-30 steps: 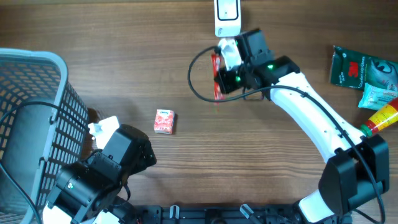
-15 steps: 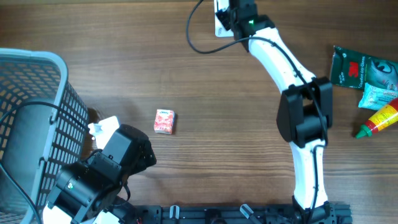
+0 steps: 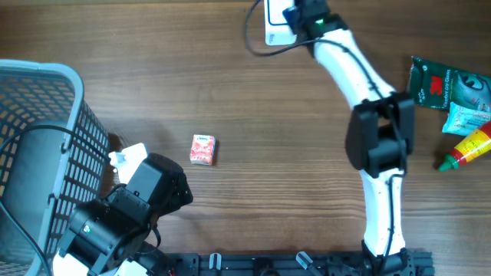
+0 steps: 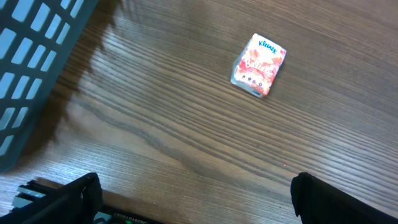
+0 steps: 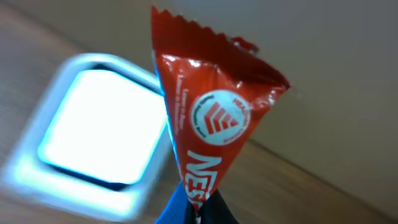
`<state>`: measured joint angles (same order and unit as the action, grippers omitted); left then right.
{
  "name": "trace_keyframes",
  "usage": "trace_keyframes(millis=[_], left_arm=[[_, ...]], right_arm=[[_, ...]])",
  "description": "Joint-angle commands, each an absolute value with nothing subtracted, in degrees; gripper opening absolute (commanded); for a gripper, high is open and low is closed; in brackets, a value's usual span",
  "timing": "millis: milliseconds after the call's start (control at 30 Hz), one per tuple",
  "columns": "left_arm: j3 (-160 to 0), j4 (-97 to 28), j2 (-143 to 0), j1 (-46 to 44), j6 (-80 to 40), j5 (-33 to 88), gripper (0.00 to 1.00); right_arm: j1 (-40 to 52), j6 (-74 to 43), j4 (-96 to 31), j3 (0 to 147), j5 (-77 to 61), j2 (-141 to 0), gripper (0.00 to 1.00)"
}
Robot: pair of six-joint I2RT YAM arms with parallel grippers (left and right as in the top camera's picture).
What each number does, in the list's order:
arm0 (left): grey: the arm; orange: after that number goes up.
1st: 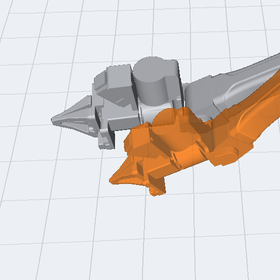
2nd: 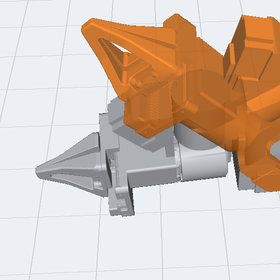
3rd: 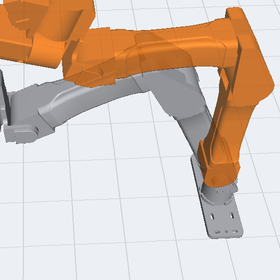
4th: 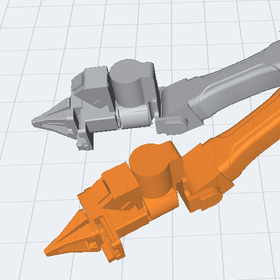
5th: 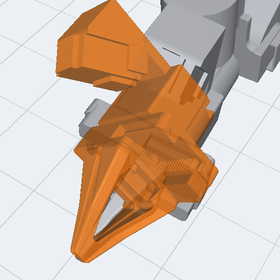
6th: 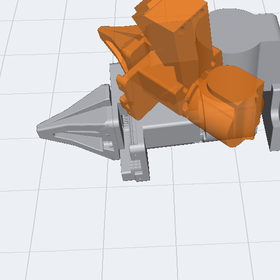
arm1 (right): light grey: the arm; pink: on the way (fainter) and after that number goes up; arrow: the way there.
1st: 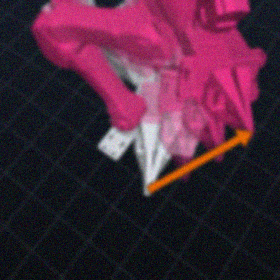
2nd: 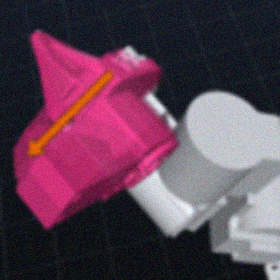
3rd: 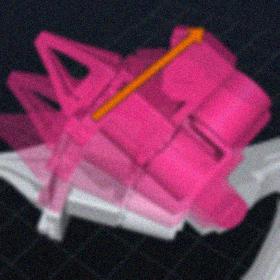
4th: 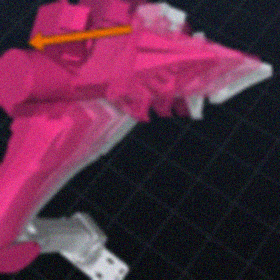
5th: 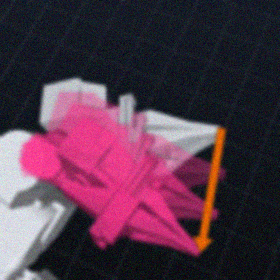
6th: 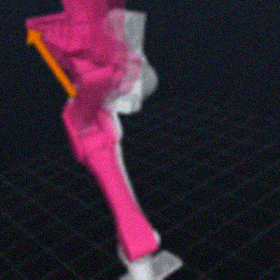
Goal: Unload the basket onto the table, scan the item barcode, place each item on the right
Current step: 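Drop the Nescafe stick at the far right beside the glove pack, then grasp the red Kleenex tissue pack with the right gripper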
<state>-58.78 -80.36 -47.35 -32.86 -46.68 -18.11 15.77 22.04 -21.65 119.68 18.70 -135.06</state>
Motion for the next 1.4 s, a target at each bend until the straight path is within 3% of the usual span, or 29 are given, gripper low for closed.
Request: trace_keyframes(millis=[0, 133, 333, 367, 400, 433, 567, 633, 667, 833, 967, 1067, 1167, 1267, 1367], left_arm=[[-58.9, -80.3, -47.2, -32.7, -47.4, -18.5, 1.00], [-58.9, -80.3, -47.2, -32.7, -47.4, -18.5, 1.00], [-58.9, -80.3, -47.2, -32.7, -47.4, -18.5, 1.00], [-58.9, -80.3, -47.2, -32.7, -47.4, -18.5, 1.00], [-58.9, -80.3, -47.2, -32.7, -47.4, -18.5, 1.00], [-58.9, -80.3, -47.2, -32.7, -47.4, -18.5, 1.00], [-58.9, -80.3, -47.2, -32.7, -47.4, -18.5, 1.00], [-58.9, -80.3, -47.2, -32.7, -47.4, -18.5, 1.00], [-58.9, -80.3, -47.2, -32.7, -47.4, -18.5, 1.00], [-58.9, -80.3, -47.2, -32.7, -47.4, -18.5, 1.00], [-58.9, -80.3, -47.2, -32.7, -47.4, -18.5, 1.00], [-58.9, -80.3, -47.2, -32.7, -47.4, -18.5, 1.00], [-58.9, -80.3, -47.2, -32.7, -47.4, -18.5, 1.00], [-58.9, -80.2, -47.2, -32.7, -47.4, -18.5, 1.00], [-58.9, -80.3, -47.2, -32.7, -47.4, -18.5, 1.00]], right_arm=[[4.0, 12.3, -26.6, 121.2, 30.4, -127.3, 0.04], [-10.8, 8.9, -33.4, 119.3, 28.7, -127.3, 0.04], [-26.2, -5.9, -43.2, 114.7, 0.7, -127.4, 0.04], [-26.9, -8.5, -44.0, 114.7, -0.3, -127.4, 0.16], [-27.2, -10.9, -44.6, 114.7, -0.8, -126.9, 0.51], [-27.2, -12.2, -45.5, 114.7, -4.2, -125.3, 1.00], [-26.3, -18.5, -48.6, 114.7, -27.6, -120.6, 1.00], [-23.6, -19.6, -56.3, 114.7, -42.9, -120.2, 1.00], [-20.9, -19.6, -59.9, 114.7, -44.3, -120.5, 1.00], [0.5, -8.3, -66.5, 113.1, -43.6, -120.6, 0.96], [20.8, 22.3, -63.0, 108.1, -36.1, -120.6, 0.99], [31.3, 22.5, -57.1, 103.4, -25.4, -120.6, 1.00], [38.4, 22.5, -44.6, 96.9, -27.6, -120.7, 1.00], [40.2, 22.5, -39.1, 94.5, -31.2, -121.6, 1.00], [40.3, 22.3, -36.2, 94.4, -33.2, -124.5, 0.91]])
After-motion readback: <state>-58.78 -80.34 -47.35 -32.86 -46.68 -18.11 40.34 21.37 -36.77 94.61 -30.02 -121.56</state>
